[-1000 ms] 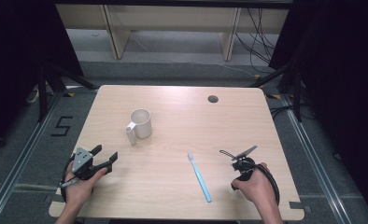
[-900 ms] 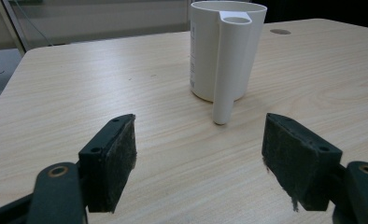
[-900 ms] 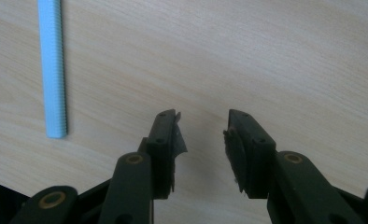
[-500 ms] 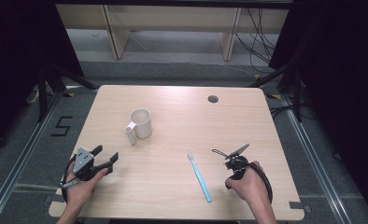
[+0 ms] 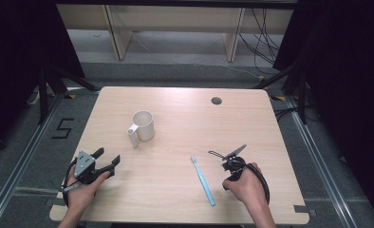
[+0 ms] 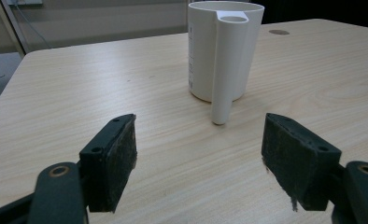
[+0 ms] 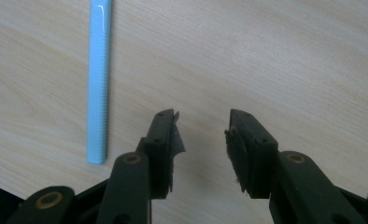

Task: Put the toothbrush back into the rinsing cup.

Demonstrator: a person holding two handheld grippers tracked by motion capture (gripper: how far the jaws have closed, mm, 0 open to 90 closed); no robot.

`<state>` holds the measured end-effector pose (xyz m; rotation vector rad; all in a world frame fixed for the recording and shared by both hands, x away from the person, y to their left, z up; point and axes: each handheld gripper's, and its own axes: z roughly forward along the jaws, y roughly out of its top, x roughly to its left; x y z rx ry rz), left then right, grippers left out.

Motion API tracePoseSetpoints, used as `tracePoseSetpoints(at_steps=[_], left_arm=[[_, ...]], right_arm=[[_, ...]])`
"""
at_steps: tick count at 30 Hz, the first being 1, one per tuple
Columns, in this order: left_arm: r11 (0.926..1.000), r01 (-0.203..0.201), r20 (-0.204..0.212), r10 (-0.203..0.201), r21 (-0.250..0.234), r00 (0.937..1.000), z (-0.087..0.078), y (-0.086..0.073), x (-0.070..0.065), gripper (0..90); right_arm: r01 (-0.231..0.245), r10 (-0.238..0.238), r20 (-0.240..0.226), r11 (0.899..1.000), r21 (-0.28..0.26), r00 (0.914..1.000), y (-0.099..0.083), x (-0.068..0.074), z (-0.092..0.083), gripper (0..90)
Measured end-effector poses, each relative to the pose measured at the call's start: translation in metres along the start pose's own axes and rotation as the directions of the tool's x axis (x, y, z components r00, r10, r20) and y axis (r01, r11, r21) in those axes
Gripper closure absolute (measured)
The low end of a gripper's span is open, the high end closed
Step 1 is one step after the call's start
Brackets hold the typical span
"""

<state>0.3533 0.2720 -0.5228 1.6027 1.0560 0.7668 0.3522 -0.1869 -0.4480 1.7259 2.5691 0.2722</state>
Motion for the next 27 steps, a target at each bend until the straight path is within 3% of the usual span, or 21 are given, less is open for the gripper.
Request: tracePoseSetpoints(at_steps=[3,5,6,7,10,11,13,14,16,19,20,27], left_arm=[[1.0000,-0.002,0.000,0.002,0.002,1.0000,0.000,0.000,0.000,25.9],[0.9999,-0.001,0.007,0.001,-0.012,1.0000,0.002,0.000,0.000,25.9],[0.9999,-0.001,0.006,0.001,-0.012,1.0000,0.001,0.000,0.000,25.9],[1.0000,0.000,-0.001,0.000,0.001,1.0000,0.000,0.000,0.000,25.9],[1.0000,0.002,-0.002,-0.002,-0.001,1.0000,0.000,0.000,0.000,25.9],[1.0000,0.001,-0.002,-0.001,0.000,1.0000,0.000,0.000,0.000,25.9],[1.0000,0.000,0.000,0.000,0.001,1.0000,0.000,0.000,0.000,25.9],[1.0000,-0.001,-0.001,0.001,0.001,1.0000,0.000,0.000,0.000,25.9],[1.0000,-0.001,0.001,0.001,0.000,1.0000,0.000,0.000,0.000,26.0],[1.0000,0.000,0.000,0.000,0.001,1.0000,0.000,0.000,0.000,26.0],[1.0000,-0.001,0.000,0.001,0.001,1.0000,0.000,0.000,0.000,26.0],[0.9999,-0.001,0.007,0.001,-0.011,1.0000,0.001,0.000,0.000,26.1]], right_arm=[[0.010,-0.011,-0.016,1.000,-0.014,0.9998,0.000,0.001,0.002,60.2],[0.022,-0.022,0.006,1.000,-0.018,0.9997,0.001,0.000,0.003,60.0],[0.028,-0.027,0.053,1.000,-0.009,0.9982,0.002,0.002,0.003,60.0],[0.039,-0.039,0.004,0.999,-0.028,0.9992,0.004,0.003,0.004,59.9],[0.001,-0.001,0.007,1.000,-0.007,1.0000,0.005,0.009,0.003,59.9],[0.051,-0.051,0.003,0.998,-0.027,0.9987,0.008,0.009,0.005,60.0],[0.066,-0.066,0.000,0.997,-0.030,0.9978,0.008,0.010,0.005,60.1],[0.060,-0.060,0.023,0.998,-0.026,0.9980,0.010,0.013,0.005,60.3],[0.051,-0.051,-0.026,0.999,-0.018,0.9983,0.012,0.018,0.006,61.0],[0.051,-0.052,-0.026,0.999,-0.018,0.9983,0.015,0.023,0.008,62.1],[0.055,-0.055,0.013,0.998,0.000,0.9984,0.016,0.026,0.006,62.4],[0.081,-0.081,-0.004,0.997,-0.010,0.9967,0.022,0.037,0.011,64.8]])
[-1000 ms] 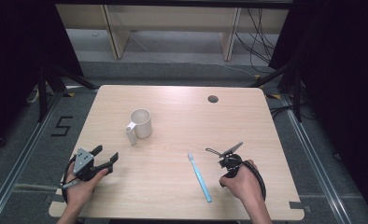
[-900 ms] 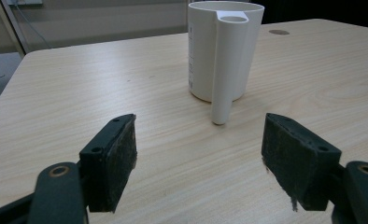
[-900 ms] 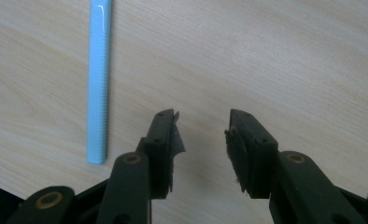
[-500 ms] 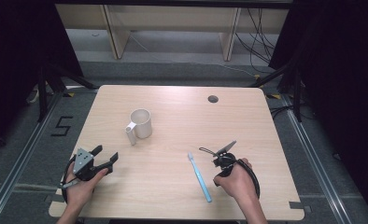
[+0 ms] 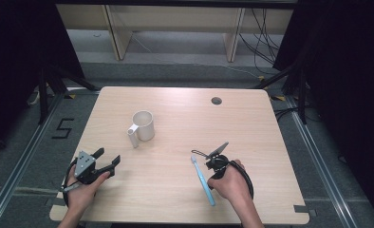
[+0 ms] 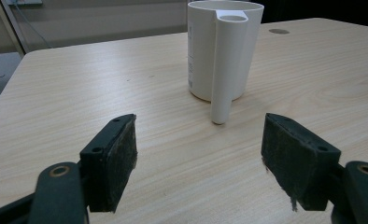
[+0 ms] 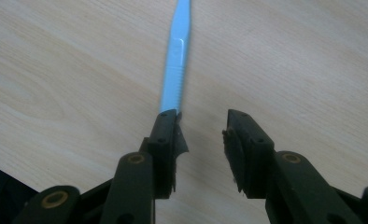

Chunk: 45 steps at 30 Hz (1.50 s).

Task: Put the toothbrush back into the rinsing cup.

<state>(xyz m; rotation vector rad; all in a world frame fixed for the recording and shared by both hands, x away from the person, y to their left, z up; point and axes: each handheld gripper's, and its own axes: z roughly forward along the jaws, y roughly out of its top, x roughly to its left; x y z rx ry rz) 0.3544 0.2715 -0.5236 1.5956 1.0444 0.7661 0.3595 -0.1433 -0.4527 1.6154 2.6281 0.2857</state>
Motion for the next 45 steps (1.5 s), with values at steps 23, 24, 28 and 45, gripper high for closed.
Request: tracePoseSetpoints(at_steps=[23,24,28,45], left_arm=[[1.0000,-0.001,-0.003,0.001,-0.001,1.0000,0.000,0.000,0.000,26.1],[1.0000,-0.002,-0.003,0.002,0.000,1.0000,0.000,0.000,0.000,26.1],[1.0000,-0.002,-0.003,0.002,-0.001,1.0000,0.000,0.000,0.000,26.1],[1.0000,0.000,-0.002,0.000,0.008,1.0000,-0.001,0.000,-0.001,26.1]], right_arm=[[0.013,-0.008,-0.049,0.994,0.104,0.9988,0.014,0.015,0.018,69.0],[0.003,0.001,-0.034,0.995,0.100,0.9994,0.014,0.017,0.019,69.0],[0.001,0.002,-0.028,0.994,0.105,0.9996,0.015,0.018,0.021,69.2],[-0.004,0.002,0.013,0.991,0.135,0.9999,0.017,0.021,0.027,72.2]])
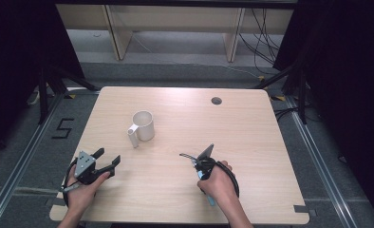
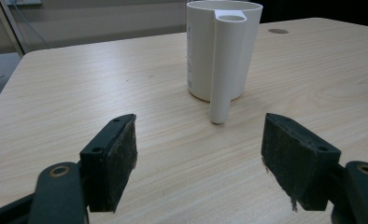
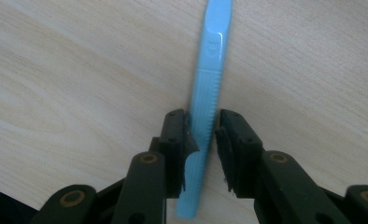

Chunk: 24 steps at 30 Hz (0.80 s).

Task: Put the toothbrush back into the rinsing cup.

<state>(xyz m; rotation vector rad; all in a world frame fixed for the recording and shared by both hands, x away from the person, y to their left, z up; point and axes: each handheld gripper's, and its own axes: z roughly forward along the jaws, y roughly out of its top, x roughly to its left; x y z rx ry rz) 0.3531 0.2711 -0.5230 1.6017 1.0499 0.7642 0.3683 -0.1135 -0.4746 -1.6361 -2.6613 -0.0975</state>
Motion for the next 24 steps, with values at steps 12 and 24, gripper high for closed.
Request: tracePoseSetpoints(at_steps=[12,24], left_arm=[[1.0000,0.002,0.001,-0.002,0.001,1.0000,-0.0004,0.0000,0.0003,26.0],[1.0000,0.002,0.000,-0.002,0.004,1.0000,-0.0005,0.0000,0.0005,26.0]], right_arm=[[-0.023,0.022,0.041,1.000,0.021,0.9989,0.0026,0.0030,0.0001,78.4],[-0.017,0.017,0.031,1.000,-0.006,0.9994,-0.0002,0.0006,0.0004,79.4]])
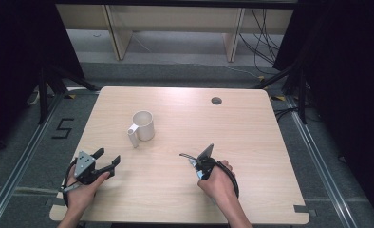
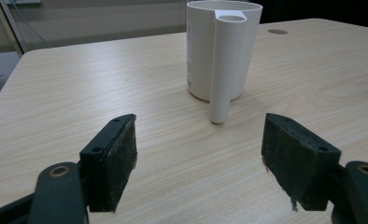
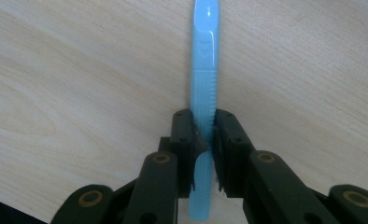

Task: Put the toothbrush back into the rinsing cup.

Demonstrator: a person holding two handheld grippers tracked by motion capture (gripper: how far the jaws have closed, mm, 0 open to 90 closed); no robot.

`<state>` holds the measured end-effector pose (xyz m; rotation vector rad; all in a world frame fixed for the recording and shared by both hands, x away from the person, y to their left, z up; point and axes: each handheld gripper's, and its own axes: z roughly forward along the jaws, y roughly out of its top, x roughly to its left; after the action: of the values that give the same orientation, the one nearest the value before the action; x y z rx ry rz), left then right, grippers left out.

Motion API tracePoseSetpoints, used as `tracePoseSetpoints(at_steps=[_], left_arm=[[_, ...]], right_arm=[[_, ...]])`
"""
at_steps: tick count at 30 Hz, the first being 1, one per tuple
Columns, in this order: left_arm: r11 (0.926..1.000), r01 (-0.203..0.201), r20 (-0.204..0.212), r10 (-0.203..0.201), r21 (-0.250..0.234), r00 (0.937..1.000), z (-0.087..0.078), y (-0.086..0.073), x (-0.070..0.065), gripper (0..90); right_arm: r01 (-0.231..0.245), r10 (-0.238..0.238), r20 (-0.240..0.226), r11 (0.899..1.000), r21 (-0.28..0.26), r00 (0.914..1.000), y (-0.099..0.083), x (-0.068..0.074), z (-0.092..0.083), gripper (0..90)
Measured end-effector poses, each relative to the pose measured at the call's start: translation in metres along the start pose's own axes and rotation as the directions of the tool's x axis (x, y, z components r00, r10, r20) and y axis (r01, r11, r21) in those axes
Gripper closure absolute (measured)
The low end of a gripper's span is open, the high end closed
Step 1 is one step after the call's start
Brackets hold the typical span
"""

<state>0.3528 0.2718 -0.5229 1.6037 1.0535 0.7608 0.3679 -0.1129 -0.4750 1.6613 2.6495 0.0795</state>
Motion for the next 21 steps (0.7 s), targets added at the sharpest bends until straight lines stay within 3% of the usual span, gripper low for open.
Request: tracePoseSetpoints(at_steps=[8,9,12,14,15,16,18,19,21], left_arm=[[1.0000,-0.001,0.001,0.001,0.001,1.0000,0.000,0.000,0.000,26.0],[1.0000,-0.001,0.001,0.001,0.001,1.0000,0.000,0.000,0.000,26.0],[1.0000,0.001,0.001,-0.001,0.000,1.0000,0.000,0.000,0.000,26.0],[1.0000,0.002,0.000,-0.002,0.000,1.0000,0.000,0.000,0.000,26.0],[1.0000,0.002,0.000,-0.002,-0.001,1.0000,0.000,0.000,0.000,26.0],[1.0000,0.002,0.001,-0.002,0.000,1.0000,0.000,0.000,0.000,26.0],[1.0000,0.002,0.001,-0.002,0.001,1.0000,0.000,0.000,0.000,26.0],[1.0000,0.000,0.001,0.000,0.001,1.0000,0.000,0.000,0.000,26.0],[1.0000,0.000,0.001,0.000,0.002,1.0000,0.000,0.000,0.000,26.1]], right_arm=[[-0.027,0.026,-0.015,0.999,-0.047,0.9995,-0.004,-0.007,-0.008,79.5],[-0.018,0.015,-0.038,0.997,-0.076,0.9992,-0.005,-0.009,-0.013,79.4],[0.000,-0.006,-0.048,0.993,-0.117,0.9988,-0.008,-0.013,-0.016,79.4],[-0.005,-0.001,-0.047,0.991,-0.135,0.9989,-0.009,-0.013,-0.017,79.4],[-0.037,0.028,-0.074,0.991,-0.129,0.9969,-0.010,-0.013,-0.019,79.4],[-0.006,-0.009,-0.088,0.986,-0.169,0.9961,-0.014,-0.017,-0.021,79.4],[-0.032,0.017,-0.090,0.984,-0.173,0.9958,-0.015,-0.015,-0.024,79.4],[-0.027,0.013,-0.067,0.976,-0.217,0.9977,-0.019,-0.019,-0.023,79.4],[-0.041,0.026,-0.071,0.972,-0.232,0.9972,-0.021,-0.020,-0.024,79.4]])
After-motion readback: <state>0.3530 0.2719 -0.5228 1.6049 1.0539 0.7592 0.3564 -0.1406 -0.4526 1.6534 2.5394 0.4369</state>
